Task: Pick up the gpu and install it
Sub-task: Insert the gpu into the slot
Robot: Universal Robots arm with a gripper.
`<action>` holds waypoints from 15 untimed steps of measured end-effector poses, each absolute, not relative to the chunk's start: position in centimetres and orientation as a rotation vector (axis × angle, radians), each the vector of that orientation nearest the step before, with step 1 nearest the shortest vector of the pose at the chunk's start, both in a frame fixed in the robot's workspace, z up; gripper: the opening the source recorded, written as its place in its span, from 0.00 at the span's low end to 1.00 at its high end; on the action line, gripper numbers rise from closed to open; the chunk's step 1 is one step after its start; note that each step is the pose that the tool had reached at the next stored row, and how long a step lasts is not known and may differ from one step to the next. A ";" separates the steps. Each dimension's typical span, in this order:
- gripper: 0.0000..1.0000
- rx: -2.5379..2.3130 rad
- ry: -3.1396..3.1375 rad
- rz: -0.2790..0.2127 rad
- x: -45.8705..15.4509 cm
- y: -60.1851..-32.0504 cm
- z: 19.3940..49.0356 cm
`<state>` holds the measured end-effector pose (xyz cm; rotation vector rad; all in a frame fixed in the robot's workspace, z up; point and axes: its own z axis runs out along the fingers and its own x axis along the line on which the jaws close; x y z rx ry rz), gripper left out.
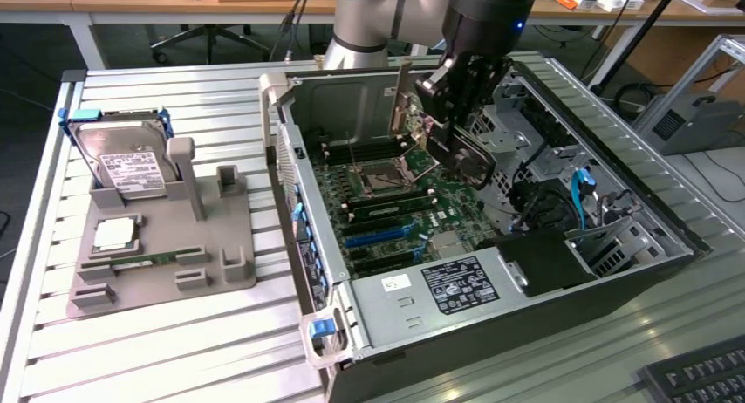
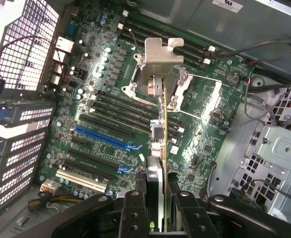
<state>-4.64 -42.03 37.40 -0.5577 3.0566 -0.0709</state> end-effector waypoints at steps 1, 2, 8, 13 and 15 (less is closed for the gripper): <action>0.27 -0.560 3.056 -0.071 -4.6 -42.0 37.4; 0.27 -0.562 3.056 -0.072 -4.6 -42.0 37.4; 0.27 -0.574 3.054 -0.072 -4.6 -42.0 37.4; 0.27 -0.585 3.051 -0.073 -4.6 -42.0 37.4; 0.27 -0.588 3.051 -0.073 -4.6 -42.0 37.4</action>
